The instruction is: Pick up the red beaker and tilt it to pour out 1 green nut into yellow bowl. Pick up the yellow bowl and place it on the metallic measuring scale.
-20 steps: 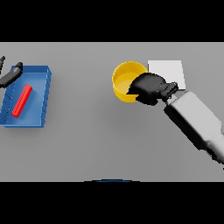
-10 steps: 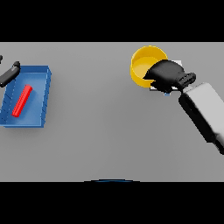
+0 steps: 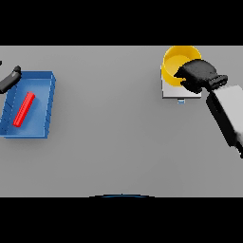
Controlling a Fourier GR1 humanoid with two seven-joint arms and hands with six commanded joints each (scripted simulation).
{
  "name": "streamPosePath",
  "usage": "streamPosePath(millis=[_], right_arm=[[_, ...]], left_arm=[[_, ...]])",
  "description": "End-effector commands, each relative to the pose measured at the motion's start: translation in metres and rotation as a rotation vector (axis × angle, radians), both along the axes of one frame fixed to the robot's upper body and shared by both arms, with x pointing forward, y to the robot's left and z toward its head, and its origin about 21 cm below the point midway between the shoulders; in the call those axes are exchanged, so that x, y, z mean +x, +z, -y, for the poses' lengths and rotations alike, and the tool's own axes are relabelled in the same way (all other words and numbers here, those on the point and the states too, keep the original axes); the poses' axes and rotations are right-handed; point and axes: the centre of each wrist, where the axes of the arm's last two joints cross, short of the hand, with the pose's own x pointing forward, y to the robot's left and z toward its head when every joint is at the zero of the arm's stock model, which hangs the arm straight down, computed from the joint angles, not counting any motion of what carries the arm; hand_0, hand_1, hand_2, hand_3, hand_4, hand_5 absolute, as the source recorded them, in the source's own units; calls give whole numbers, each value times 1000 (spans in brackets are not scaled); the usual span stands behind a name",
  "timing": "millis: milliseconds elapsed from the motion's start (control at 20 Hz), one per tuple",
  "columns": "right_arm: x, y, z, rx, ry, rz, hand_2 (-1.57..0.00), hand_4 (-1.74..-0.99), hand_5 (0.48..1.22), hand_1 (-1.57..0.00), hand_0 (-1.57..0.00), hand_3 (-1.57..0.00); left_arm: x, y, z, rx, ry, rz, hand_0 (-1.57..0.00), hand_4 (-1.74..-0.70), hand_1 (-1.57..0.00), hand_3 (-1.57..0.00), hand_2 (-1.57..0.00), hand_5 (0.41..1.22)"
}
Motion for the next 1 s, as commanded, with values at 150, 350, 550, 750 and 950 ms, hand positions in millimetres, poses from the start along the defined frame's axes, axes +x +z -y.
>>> streamPosePath(millis=[150, 350, 550, 750, 950], right_arm=[[8, -14, 10, 25, -50, -30, -1439, -1741, 1221, -1571, -1571, -1318], [12, -25, 12, 53, -78, -79, -1393, -1741, 1221, -1571, -1548, -1407], [14, -27, 16, 48, -99, -108, -1375, -1741, 1221, -1571, -1402, -1427], [12, -31, 19, 75, -103, -127, -1186, -1660, 1143, -1150, -902, -937], [16, -28, 19, 54, -133, -154, -693, -1539, 933, -582, -369, -613]], left_arm=[[-1, -3, 0, -2, -3, 0, 1, -725, 1, 1, 1, 712], [-1, -6, 0, -10, -4, -9, 1, -729, 1, 1, 1, 714], [0, -3, 0, -2, -1, -12, 1, -728, 1, 1, 1, 713], [3, -4, -1, -7, 1, -10, 1, -732, 1, 1, 1, 723], [3, -11, 1, -14, -6, -17, 1, -727, 1, 1, 1, 717]])
